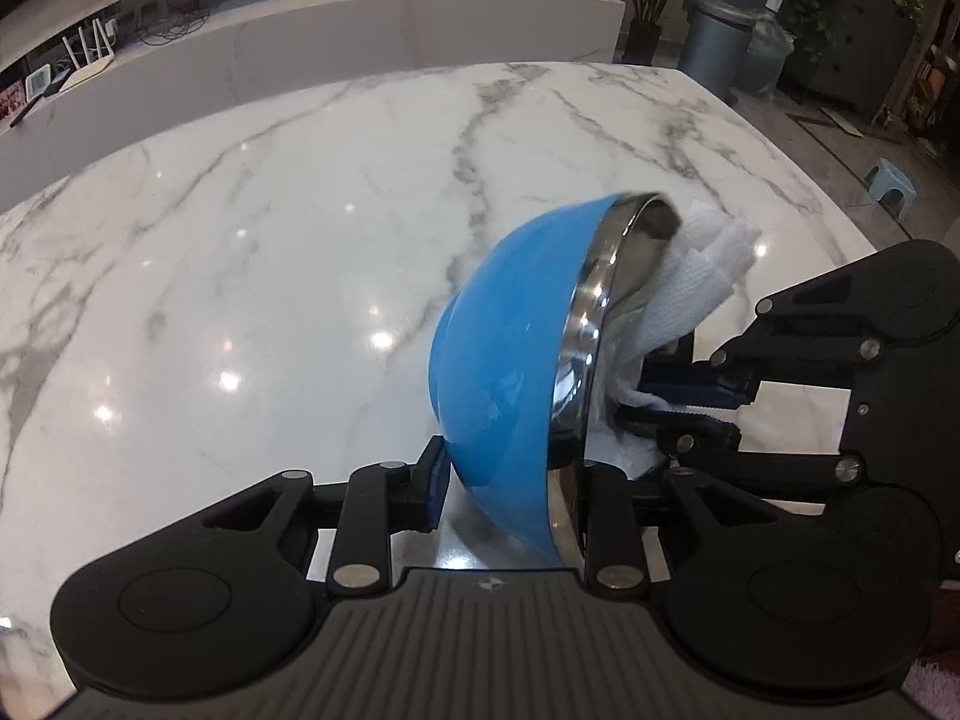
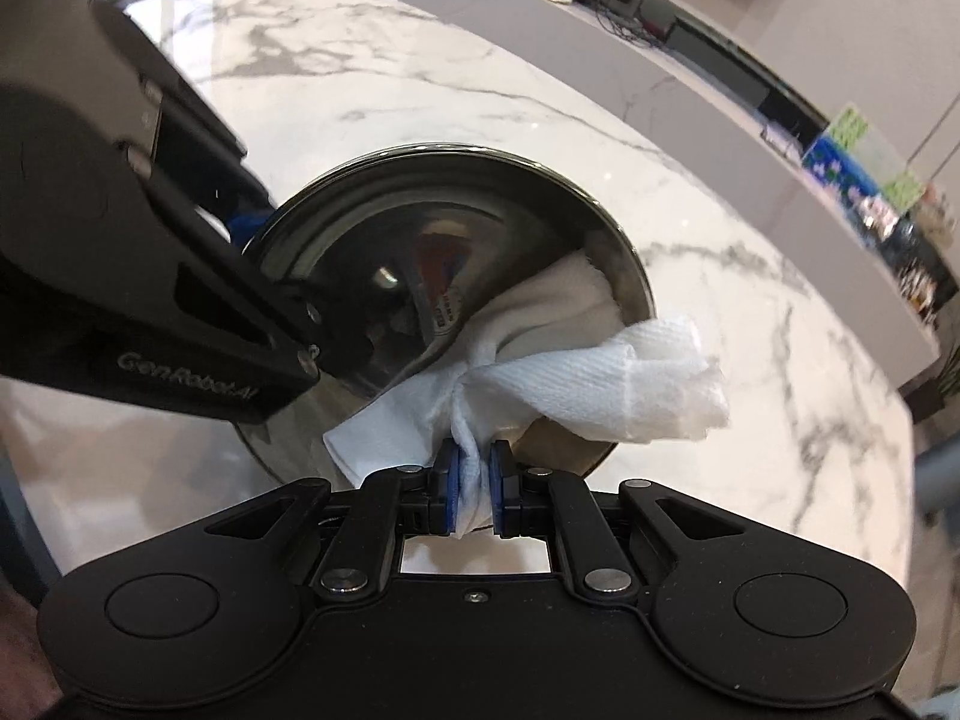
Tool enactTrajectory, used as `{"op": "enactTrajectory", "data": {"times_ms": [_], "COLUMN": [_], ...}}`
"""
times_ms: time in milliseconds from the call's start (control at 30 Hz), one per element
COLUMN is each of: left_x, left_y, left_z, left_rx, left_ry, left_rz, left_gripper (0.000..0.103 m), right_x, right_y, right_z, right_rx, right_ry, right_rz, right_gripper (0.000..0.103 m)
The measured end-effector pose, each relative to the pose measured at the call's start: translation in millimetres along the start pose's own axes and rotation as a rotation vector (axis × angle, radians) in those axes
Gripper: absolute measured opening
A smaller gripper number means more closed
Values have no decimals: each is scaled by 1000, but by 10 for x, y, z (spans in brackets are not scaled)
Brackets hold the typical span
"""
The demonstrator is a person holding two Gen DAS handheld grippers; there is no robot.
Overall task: Clean bowl
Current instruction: 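Tilt the bowl up with the left gripper while the right gripper wipes inside, then lower the bowl with the left gripper while the right gripper keeps wiping inside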
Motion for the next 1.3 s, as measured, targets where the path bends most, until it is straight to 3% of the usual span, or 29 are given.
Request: {"op": "enactTrajectory", "data": {"times_ms": [300, 500, 733, 867, 1067, 1300], "left_x": [23, 19, 6, 20, 46, 90], "left_y": [-7, -47, 0, 54, 116, 188], "left_z": [-12, 8, 45, 64, 47, 38], "left_rx": [-5, 43, 96, 79, 12, -95], "left_ry": [11, 25, 30, 33, 26, 42], "left_rz": [-16, 5, 48, 41, 6, -48], "left_gripper": [20, 20, 20, 20, 21, 20], "right_x": [32, 26, -108, -108, -151, -143], "right_y": [40, 135, 278, 331, 360, 385], "right_z": [20, 31, 4, 5, -30, -76], "right_rx": [111, 10, -216, -261, -212, -81], "right_ry": [-23, -8, -36, -44, -42, -61], "right_rz": [51, 27, -115, -129, -100, 0], "right_gripper": [8, 7, 7, 7, 7, 8]}}
Point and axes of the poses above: each gripper's, at about its wrist camera, not at the fingertips, and x roughly the way its jaws point, y to its left, z to its top, the point moved 4 cm from there along x, roughly the way its jaws point, and after that the axes turned 13 degrees about -y, right-handed, at the moved point
